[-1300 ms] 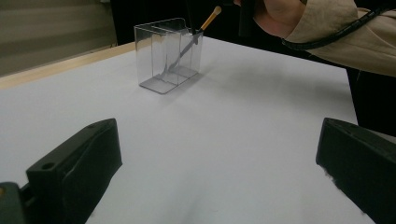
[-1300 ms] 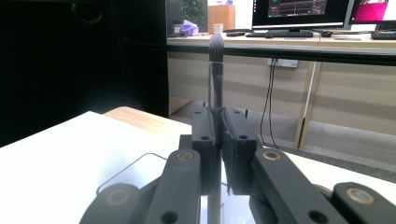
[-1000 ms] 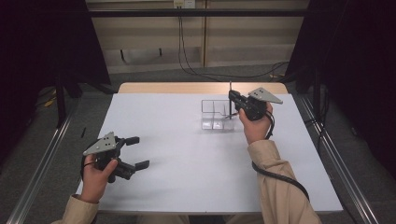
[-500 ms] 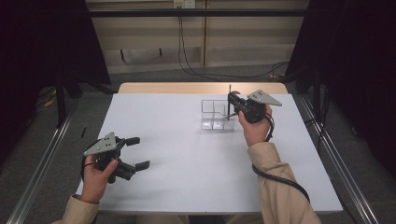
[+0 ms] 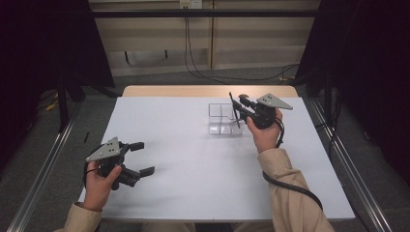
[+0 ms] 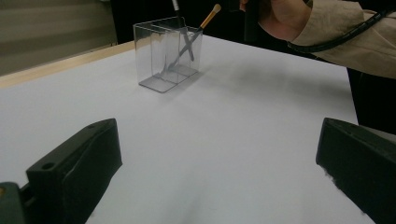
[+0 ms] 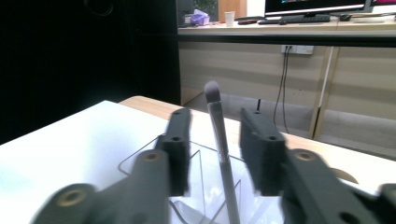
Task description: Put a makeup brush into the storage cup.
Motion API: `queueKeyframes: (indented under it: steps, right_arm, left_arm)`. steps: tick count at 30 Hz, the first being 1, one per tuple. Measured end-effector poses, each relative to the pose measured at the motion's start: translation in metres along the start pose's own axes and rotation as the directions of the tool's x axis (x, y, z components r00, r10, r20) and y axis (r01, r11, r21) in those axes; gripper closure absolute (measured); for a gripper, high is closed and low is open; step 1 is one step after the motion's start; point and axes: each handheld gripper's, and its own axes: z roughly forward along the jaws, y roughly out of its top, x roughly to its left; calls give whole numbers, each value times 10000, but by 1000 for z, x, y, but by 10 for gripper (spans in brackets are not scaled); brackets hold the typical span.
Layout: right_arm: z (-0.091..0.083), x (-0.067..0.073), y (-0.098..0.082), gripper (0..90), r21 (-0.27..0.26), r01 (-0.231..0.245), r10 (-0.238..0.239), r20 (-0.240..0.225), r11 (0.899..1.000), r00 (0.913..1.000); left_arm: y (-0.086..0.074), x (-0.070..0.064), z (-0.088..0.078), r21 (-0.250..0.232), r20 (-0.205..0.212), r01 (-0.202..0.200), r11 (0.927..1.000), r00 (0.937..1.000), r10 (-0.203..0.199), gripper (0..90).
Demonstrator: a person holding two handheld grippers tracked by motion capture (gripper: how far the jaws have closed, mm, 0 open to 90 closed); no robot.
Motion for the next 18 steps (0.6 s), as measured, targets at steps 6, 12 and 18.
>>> queueKeyframes:
  steps: [6,12,18]
  right_arm:
    - [0,0,2,367,-33,-45,46,76,10000,10000]
    - [0,2,4,229,28,-86,86,16,10000,10000]
    - [-1,1,3,140,93,148,-148,-34,9998,9999]
  left_arm:
    - [0,0,0,-25,5,29,10000,10000,-29,0]
    - [1,0,1,-11,8,-18,10000,10000,18,0]
    - [1,1,1,-30,-11,-13,10000,10000,13,0]
